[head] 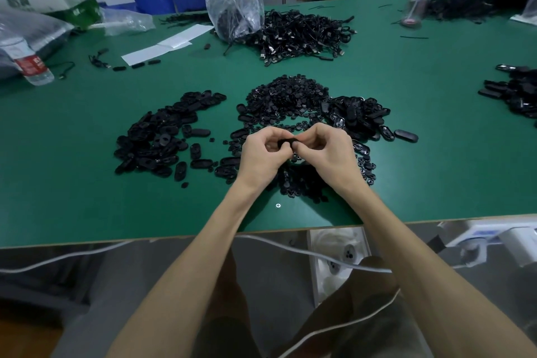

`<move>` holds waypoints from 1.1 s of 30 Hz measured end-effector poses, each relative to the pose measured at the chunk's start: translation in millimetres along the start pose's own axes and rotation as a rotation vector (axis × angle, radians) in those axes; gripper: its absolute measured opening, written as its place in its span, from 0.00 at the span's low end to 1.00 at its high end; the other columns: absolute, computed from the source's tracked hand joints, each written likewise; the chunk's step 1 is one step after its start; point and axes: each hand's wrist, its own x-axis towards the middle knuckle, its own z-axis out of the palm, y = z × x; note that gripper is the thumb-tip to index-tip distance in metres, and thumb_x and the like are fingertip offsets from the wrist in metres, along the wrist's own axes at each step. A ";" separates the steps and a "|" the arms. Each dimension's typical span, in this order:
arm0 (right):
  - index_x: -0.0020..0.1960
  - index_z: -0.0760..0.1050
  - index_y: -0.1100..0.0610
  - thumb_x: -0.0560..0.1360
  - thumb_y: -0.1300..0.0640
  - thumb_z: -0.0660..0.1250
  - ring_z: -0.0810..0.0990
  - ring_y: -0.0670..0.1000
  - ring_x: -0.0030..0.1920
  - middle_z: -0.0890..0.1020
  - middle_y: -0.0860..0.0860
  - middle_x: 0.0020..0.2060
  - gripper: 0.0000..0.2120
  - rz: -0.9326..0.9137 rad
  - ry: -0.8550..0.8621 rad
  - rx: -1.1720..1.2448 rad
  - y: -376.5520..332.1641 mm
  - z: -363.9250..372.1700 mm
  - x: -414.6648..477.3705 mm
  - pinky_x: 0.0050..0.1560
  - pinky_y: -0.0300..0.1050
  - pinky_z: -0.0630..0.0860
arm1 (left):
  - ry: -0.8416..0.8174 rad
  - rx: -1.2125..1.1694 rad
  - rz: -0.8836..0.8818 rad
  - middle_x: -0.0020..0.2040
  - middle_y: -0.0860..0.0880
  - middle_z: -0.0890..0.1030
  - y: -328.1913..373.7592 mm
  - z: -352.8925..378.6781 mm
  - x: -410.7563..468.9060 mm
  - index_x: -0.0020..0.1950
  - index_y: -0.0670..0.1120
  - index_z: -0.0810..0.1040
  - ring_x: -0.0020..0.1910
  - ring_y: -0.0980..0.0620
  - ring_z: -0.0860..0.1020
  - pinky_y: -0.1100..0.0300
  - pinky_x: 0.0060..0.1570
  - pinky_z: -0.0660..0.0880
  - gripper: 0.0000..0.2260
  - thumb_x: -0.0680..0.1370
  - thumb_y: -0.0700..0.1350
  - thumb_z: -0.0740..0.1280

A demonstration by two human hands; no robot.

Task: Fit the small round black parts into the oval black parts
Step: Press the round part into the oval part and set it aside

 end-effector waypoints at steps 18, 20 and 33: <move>0.51 0.81 0.57 0.78 0.58 0.74 0.80 0.40 0.43 0.84 0.45 0.42 0.04 0.012 0.030 -0.015 0.0 -0.6 1.8 0.46 0.34 0.75 | 0.040 -0.071 0.019 0.46 0.46 0.88 3.8 -4.1 -2.6 0.55 0.41 0.86 0.43 0.47 0.87 0.50 0.51 0.84 0.07 0.78 0.36 0.74; 0.52 0.80 0.57 0.79 0.57 0.72 0.78 0.39 0.43 0.83 0.45 0.43 0.04 0.020 0.043 -0.033 -0.9 0.7 2.6 0.46 0.32 0.73 | 0.056 -0.025 0.059 0.50 0.48 0.87 7.1 -2.5 -3.7 0.57 0.42 0.85 0.48 0.52 0.86 0.54 0.55 0.83 0.07 0.80 0.38 0.73; 0.56 0.69 0.61 0.84 0.64 0.62 0.81 0.45 0.35 0.84 0.55 0.41 0.03 0.345 0.688 0.782 11.3 -18.2 12.5 0.39 0.38 0.78 | 0.210 0.241 0.042 0.56 0.48 0.84 14.3 -22.7 -1.5 0.58 0.45 0.84 0.52 0.57 0.83 0.67 0.55 0.78 0.12 0.83 0.33 0.64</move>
